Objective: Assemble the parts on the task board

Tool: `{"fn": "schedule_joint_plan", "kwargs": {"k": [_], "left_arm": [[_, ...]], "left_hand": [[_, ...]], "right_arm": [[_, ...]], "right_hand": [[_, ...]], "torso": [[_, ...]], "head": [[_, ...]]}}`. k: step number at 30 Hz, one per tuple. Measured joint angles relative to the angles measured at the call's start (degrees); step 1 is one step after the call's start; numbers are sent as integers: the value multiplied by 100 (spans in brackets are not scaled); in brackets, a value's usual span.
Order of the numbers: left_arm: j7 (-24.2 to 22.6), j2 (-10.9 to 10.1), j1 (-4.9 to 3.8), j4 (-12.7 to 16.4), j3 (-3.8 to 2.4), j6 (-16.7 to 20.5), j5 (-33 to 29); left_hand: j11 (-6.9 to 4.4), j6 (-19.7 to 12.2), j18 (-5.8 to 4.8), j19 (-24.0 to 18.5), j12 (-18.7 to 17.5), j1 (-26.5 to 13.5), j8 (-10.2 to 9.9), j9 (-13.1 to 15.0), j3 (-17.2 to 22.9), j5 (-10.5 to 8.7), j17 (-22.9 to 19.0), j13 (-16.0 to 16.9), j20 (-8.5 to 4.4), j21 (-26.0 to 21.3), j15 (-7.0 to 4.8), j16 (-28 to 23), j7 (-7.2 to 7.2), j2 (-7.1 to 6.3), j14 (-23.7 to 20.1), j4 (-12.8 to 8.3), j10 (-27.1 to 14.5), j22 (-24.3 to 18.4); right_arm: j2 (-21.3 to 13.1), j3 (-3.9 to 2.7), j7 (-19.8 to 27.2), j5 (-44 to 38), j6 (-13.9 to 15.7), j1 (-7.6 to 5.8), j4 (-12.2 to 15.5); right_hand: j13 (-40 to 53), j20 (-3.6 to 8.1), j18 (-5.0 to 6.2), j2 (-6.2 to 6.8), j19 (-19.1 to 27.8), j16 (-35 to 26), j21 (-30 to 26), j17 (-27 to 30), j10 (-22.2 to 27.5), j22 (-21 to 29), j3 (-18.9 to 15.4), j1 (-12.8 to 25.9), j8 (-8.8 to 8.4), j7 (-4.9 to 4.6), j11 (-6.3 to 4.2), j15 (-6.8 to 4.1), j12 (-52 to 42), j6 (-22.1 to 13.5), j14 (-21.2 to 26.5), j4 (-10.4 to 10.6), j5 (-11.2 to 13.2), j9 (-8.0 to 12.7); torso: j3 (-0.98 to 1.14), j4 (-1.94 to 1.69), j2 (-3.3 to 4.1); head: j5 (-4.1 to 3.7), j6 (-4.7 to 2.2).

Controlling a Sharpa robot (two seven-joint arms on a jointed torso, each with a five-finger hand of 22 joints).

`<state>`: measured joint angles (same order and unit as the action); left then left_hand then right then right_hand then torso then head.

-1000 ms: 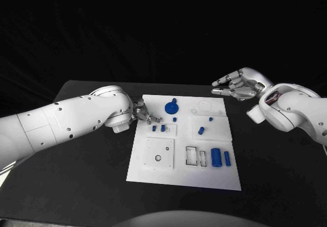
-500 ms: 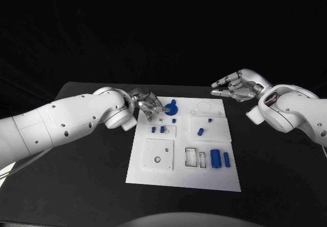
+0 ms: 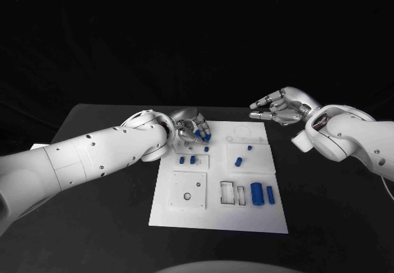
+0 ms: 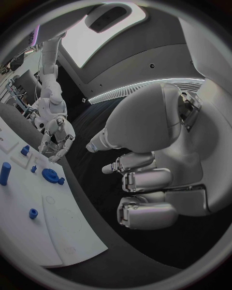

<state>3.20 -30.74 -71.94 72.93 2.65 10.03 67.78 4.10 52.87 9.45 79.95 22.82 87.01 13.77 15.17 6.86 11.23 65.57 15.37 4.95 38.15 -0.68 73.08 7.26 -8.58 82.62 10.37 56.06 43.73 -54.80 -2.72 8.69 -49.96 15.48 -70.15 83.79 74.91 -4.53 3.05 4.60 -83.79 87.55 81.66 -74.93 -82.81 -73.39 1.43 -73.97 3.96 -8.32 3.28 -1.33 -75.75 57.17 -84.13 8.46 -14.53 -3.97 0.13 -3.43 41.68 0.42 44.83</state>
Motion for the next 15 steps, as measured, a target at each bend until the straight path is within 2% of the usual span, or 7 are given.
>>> {"fn": "schedule_joint_plan", "kwargs": {"k": [1, 3, 4, 7, 9, 15], "left_arm": [[-2, 29, 15, -26, 0, -5, 150], [0, 84, 42, -81, 1, -26, 471], [8, 106, 51, -104, 2, -40, 589], [49, 169, 70, -160, 2, -109, 936], [78, 198, 75, -182, 2, -161, 1095], [159, 267, 83, -216, 1, -317, 1400]], "left_hand": [[-21, 75, -82, 202, -28, -35, -59, -82, 23, -20, 384, -92, -24, 603, -32, 353, -16, -35, 89, 20, 80, 508], [-30, 174, -148, 323, -126, -65, -95, -154, 25, -20, 637, -200, -46, 1039, -42, 583, -32, -65, 114, 23, 88, 883], [-30, 228, -147, 371, -191, -65, -127, -207, 45, -44, 762, -282, -59, 1285, -42, 698, -41, -65, 113, 35, 88, 1100], [-41, 328, -147, 379, -292, -65, -188, -292, 84, -44, 903, -418, -67, 1583, -42, 831, -51, -65, 114, 24, 123, 1367], [-51, 386, -233, 379, -330, -69, -226, -334, 105, -44, 935, -483, -67, 1722, -42, 854, -62, -69, 114, 37, 212, 1490], [-53, 507, -233, 379, -422, -87, -273, -414, 191, -44, 797, -616, -67, 1978, -42, 829, -44, -87, 114, 31, 354, 1718]], "right_arm": [[3, 0, 1, 0, 0, 0, -1], [8, 0, 2, 0, 0, 0, -4], [9, 0, 3, 0, 0, 1, -5], [10, 0, 5, 0, 0, 3, -6], [11, 0, 6, 1, 0, 4, -6], [16, 0, 9, 1, -1, 4, -6]], "right_hand": [[0, 0, 0, 0, 0, 0, 0, 0, 0, 0, 0, 0, 0, 0, 0, 0, 0, 0, 0, 0, 0, 0], [0, 0, 0, 0, 0, 0, 0, 0, 0, 0, 0, 0, 0, 0, 0, 0, 0, 0, 0, 0, 0, 0], [0, 0, 0, 0, 0, 0, 0, 0, 0, 0, 0, 0, 0, 0, 0, 0, 0, 0, 0, 0, 0, 0], [0, 0, 0, 0, 0, 0, 0, 0, 0, 0, 0, 0, 0, 0, 0, 0, 0, 0, 0, 0, 0, 0], [0, 0, 0, 0, 0, 0, 0, 0, 0, 0, 0, 0, 0, 0, 0, 0, 0, 0, 0, 0, 0, 0], [0, 0, 0, 0, 0, 0, 0, 1, 0, 0, 0, 0, 0, 0, 0, 0, 0, 0, 0, 0, 0, 0]], "torso": [[1, 3, 1], [-2, 4, 1], [-3, 4, 1], [-3, 4, 1], [-3, 4, 2], [-5, 3, 3]], "head": [[-5, -4], [-11, -8], [-14, -11], [-21, -16], [-23, -17], [-32, -13]]}}
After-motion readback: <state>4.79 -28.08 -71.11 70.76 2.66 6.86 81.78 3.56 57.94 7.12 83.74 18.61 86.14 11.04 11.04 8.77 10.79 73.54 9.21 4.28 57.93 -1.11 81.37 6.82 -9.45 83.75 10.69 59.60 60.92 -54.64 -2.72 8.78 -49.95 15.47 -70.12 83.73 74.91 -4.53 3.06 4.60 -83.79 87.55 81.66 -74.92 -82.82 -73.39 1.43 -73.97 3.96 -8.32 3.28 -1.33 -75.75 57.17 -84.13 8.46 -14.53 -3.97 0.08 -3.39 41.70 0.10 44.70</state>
